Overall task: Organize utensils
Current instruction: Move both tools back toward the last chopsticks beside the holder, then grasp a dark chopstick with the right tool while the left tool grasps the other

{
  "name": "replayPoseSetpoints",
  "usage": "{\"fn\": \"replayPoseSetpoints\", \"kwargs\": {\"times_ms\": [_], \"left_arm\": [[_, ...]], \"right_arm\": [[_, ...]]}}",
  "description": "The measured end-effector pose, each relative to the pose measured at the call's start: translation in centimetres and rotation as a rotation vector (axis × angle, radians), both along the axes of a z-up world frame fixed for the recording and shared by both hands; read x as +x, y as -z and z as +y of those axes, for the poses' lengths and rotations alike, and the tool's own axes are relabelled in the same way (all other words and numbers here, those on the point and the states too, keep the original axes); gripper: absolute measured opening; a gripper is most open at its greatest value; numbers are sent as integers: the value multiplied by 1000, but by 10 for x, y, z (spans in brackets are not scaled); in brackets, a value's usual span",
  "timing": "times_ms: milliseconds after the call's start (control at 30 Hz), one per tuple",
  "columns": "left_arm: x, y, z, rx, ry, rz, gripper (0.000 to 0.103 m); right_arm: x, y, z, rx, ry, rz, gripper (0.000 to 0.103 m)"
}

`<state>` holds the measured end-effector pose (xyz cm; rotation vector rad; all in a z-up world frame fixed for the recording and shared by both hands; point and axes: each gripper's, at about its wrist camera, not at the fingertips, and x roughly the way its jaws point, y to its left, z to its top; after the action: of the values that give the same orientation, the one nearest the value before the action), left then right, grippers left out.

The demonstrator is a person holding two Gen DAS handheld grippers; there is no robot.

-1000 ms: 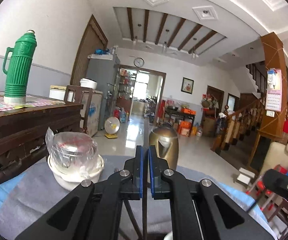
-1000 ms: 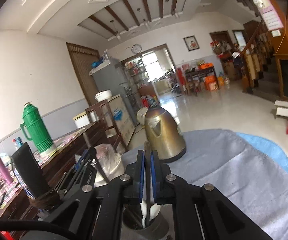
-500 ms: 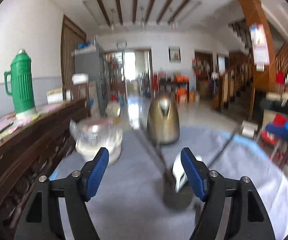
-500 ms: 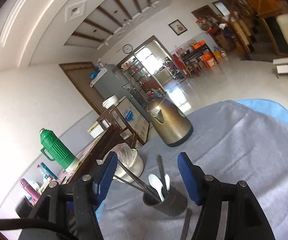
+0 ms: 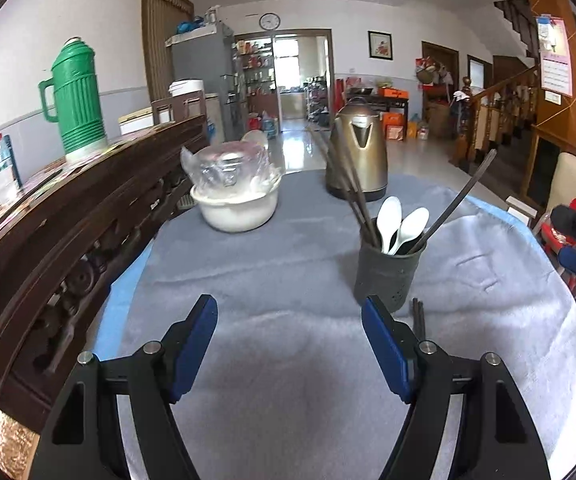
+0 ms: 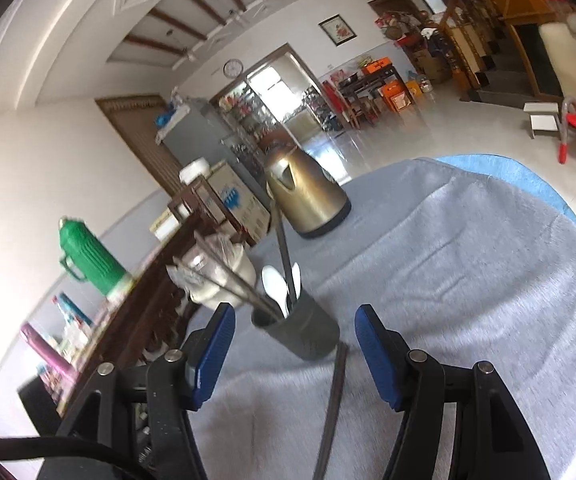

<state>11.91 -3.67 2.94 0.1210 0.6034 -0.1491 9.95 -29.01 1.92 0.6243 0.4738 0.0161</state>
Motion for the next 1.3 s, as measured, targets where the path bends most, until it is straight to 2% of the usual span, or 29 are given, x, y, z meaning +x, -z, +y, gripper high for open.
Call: {"fn": "replayPoseSetpoints", "kwargs": {"times_ms": [133,267,367,767,1300], "left_arm": [[-1,5,7,17,-33,27,75],[-1,12,10,32,-55,64,75],[-1,17,11,37,-57,90,75],[-9,29,-15,71,26,136,75],[-9,48,-59,154,100,193,75]], "right_arm": [[-2,10,13,-23,-26,32,65],[-1,16,22,-51,-50,64,49],[-1,20,26,-63,-64,87,42],[-4,33,17,-83,-46,124,42],[0,58,-13,-21,-22,170,42]]}}
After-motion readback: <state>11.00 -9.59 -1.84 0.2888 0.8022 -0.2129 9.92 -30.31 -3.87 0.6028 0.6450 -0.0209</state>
